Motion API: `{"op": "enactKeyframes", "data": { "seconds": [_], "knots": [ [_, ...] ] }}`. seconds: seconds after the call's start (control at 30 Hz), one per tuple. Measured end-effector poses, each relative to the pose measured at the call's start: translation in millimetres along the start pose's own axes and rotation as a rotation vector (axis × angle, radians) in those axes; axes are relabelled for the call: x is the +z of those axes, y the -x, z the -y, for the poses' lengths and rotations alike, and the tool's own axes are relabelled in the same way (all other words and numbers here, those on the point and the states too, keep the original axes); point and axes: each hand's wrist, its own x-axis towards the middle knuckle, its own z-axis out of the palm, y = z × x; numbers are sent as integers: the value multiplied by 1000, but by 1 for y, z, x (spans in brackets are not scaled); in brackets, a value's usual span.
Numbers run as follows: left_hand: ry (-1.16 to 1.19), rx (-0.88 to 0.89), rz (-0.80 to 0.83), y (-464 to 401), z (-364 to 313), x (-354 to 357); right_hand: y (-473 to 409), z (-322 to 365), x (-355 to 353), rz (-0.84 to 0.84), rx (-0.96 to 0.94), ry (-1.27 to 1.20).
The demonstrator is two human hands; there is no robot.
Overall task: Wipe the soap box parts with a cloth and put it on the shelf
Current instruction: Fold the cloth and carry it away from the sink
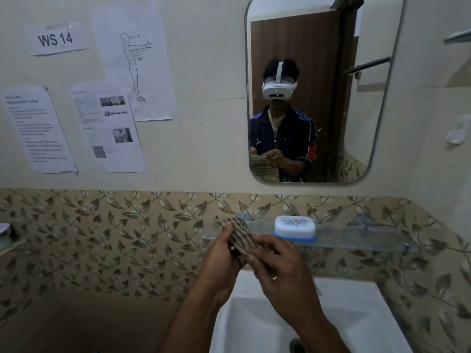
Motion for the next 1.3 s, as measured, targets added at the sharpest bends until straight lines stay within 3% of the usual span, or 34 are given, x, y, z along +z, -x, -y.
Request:
{"op": "enactKeyframes", "data": {
  "seconds": [0.1, 0.17, 0.4, 0.53, 0.6, 0.7, 0.83, 0.93, 1.03, 1.2, 1.27, 1.3],
  "knots": [
    [-30, 2, -17, -6, 7, 4, -2, -1, -5, 11, 10, 53],
    [-95, -26, 25, -8, 14, 5, -4, 2, -9, 51, 119, -30],
    [-367, 50, 226, -1, 17, 8, -20, -15, -36, 176, 589, -547],
    [-625, 96, 403, 2, 3, -3, -37, -31, -68, 233, 745, -889],
    [-732, 154, 498, 5, -1, -5, -40, -39, -80, 334, 781, -1016],
    [-768, 244, 482, 10, -5, -3, -40, -48, -91, 496, 764, -1065],
    [-860, 331, 534, 12, -12, -2, -40, -56, -98, 564, 736, -1098],
    [-909, 289, 605, 18, -18, 5, -39, -59, -97, 559, 728, -1128],
    [-869, 280, 631, 25, -22, 15, -37, -62, -88, 358, 744, -1038],
    [-619, 247, 555, 33, -23, 22, 5, -49, -56, -375, 770, -200],
    [-554, 237, 527, 32, -23, 22, 29, -36, -45, -614, 764, -157],
    [-532, 239, 506, 33, -24, 23, 39, -32, -38, -647, 809, -216]
  ]
}}
